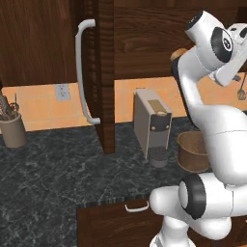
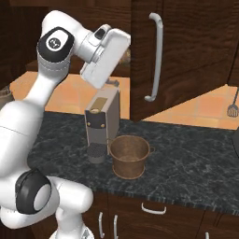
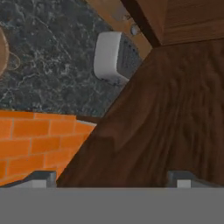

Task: Open the cabinet, pick up the bread from the cabinet and place it in the basket. Then move the basket to the dining counter.

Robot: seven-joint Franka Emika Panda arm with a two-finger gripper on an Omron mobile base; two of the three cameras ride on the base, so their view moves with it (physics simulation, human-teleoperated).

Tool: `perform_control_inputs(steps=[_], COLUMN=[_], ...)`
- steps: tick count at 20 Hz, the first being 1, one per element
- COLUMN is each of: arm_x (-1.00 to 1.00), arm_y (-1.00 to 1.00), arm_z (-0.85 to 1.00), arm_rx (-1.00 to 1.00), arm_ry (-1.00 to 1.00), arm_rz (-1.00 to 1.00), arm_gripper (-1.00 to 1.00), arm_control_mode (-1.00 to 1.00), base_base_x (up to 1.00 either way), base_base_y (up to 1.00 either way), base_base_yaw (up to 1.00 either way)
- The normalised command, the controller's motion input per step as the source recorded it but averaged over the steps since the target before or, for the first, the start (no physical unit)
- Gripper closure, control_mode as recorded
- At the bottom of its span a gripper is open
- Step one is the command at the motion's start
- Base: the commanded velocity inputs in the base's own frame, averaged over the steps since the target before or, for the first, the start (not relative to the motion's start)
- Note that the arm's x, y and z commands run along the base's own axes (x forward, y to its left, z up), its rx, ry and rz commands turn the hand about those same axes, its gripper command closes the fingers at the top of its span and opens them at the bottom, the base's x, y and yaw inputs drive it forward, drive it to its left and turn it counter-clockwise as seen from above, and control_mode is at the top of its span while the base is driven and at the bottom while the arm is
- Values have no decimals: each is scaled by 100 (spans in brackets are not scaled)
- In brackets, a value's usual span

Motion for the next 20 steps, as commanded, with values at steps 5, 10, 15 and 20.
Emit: perform_control_inputs(steps=[5, 10, 15, 20], arm_x=[0, -20, -74, 0], arm_y=[-98, -100, -100, -100], arm_z=[-19, 0, 6, 0], arm_rx=[-23, -13, 3, 13], arm_ry=[21, 9, -1, -1], arm_rz=[-23, -12, -2, 13], arm_gripper=[-100, -100, -100, -100], arm_control_mode=[-100, -100, -100, -100], base_base_x=[0, 0, 0, 0], base_base_y=[0, 0, 0, 0], base_base_yaw=[0, 0, 0, 0])
